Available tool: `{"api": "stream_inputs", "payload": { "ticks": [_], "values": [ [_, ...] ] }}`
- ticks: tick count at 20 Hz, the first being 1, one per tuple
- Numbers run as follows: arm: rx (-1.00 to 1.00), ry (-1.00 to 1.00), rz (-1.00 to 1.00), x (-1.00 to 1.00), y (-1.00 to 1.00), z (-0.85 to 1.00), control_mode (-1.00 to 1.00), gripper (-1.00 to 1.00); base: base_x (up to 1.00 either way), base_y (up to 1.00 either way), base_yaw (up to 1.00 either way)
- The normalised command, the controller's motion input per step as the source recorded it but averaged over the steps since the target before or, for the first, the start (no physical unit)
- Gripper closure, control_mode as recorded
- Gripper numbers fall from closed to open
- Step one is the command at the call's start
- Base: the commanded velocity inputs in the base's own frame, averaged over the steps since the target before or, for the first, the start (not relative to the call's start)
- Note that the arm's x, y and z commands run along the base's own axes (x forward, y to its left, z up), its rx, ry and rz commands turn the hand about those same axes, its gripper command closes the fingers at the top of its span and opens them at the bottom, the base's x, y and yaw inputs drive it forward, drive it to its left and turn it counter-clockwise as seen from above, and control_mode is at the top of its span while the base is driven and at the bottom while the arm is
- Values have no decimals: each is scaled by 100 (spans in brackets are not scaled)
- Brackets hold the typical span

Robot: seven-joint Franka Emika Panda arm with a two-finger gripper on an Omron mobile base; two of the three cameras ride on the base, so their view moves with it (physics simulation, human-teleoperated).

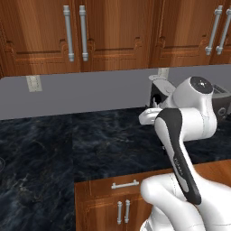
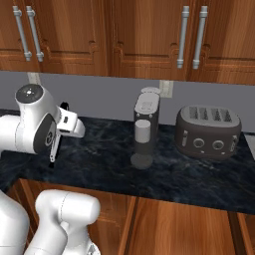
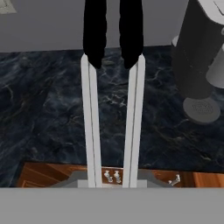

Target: Take the tongs from the drawer on the right and place them on the dining counter next to the tray containing the kebab skewer.

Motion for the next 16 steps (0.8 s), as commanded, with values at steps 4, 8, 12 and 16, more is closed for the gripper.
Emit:
{"api": "stream_inputs", "payload": {
  "ticks": [4, 8, 12, 16],
  "values": [
    [0, 0, 0, 0, 0, 0, 100, 100, -9, 0, 0],
    [0, 0, 0, 0, 0, 0, 100, 100, -29, 0, -4],
    [0, 0, 0, 0, 0, 0, 100, 100, -46, 0, -10],
    [0, 0, 0, 0, 0, 0, 100, 100, -80, 0, -17]
  ]
}}
